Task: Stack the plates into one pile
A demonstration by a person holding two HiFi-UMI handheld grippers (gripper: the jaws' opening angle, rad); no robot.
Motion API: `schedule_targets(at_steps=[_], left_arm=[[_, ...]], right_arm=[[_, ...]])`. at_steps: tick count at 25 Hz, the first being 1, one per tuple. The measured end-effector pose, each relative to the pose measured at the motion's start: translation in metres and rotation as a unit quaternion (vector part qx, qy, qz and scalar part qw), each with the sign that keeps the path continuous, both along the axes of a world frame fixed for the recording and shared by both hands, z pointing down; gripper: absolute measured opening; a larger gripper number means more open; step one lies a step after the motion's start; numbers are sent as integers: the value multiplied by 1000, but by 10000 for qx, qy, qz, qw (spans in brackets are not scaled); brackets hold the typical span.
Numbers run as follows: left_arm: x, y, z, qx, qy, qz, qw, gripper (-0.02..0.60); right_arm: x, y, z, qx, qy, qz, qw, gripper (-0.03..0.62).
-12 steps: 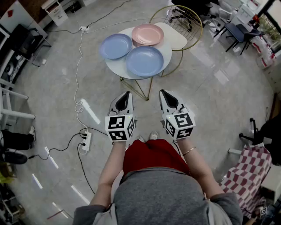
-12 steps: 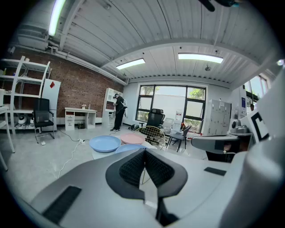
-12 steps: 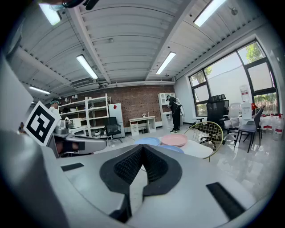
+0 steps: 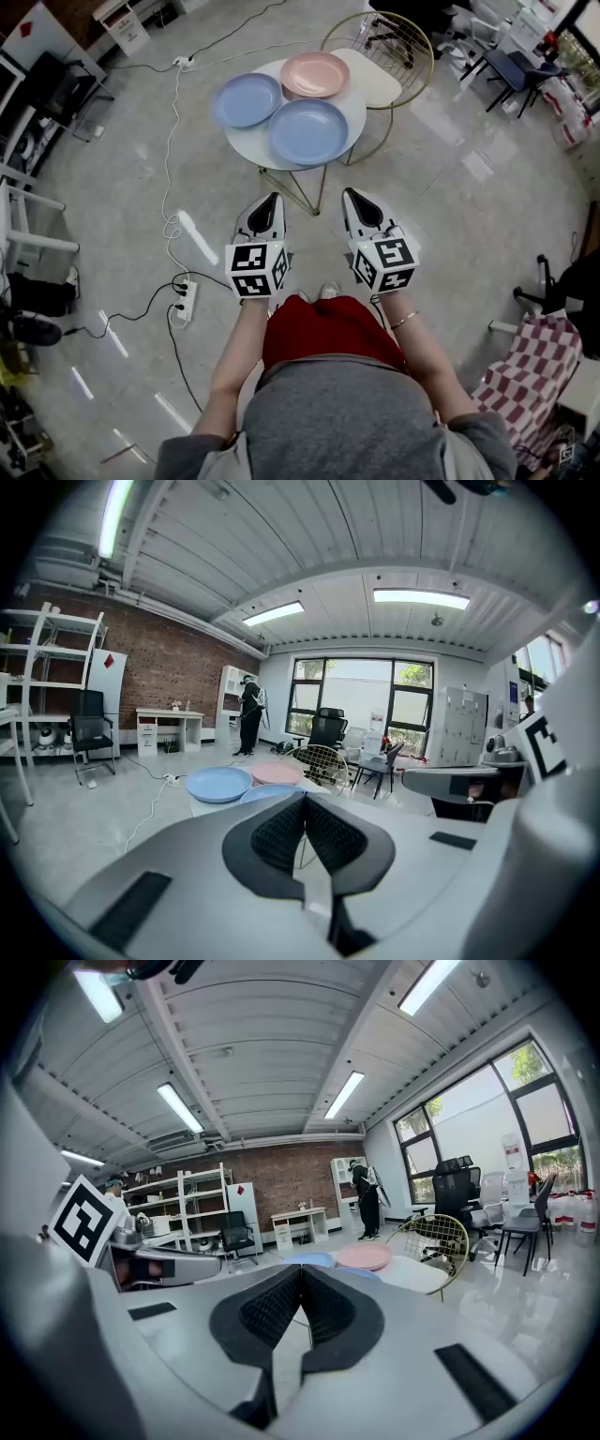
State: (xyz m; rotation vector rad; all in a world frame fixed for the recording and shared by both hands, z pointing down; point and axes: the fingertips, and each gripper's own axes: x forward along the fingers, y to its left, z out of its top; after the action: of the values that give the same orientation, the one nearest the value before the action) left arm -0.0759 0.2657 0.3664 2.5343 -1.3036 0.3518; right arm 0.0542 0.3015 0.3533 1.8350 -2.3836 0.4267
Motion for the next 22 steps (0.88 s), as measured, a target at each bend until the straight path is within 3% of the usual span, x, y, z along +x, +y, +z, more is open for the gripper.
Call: schedule_targets(at_steps=[6,22], left_arm=[[14,4,-5,134,-65,-14,9999,15],[3,-17,-19,266,-164,-591,9978,15]], right_arm=[[19,2,5,-65,-246,116,9996,29],[51,-4,2,-63,-453,188,9988,29]])
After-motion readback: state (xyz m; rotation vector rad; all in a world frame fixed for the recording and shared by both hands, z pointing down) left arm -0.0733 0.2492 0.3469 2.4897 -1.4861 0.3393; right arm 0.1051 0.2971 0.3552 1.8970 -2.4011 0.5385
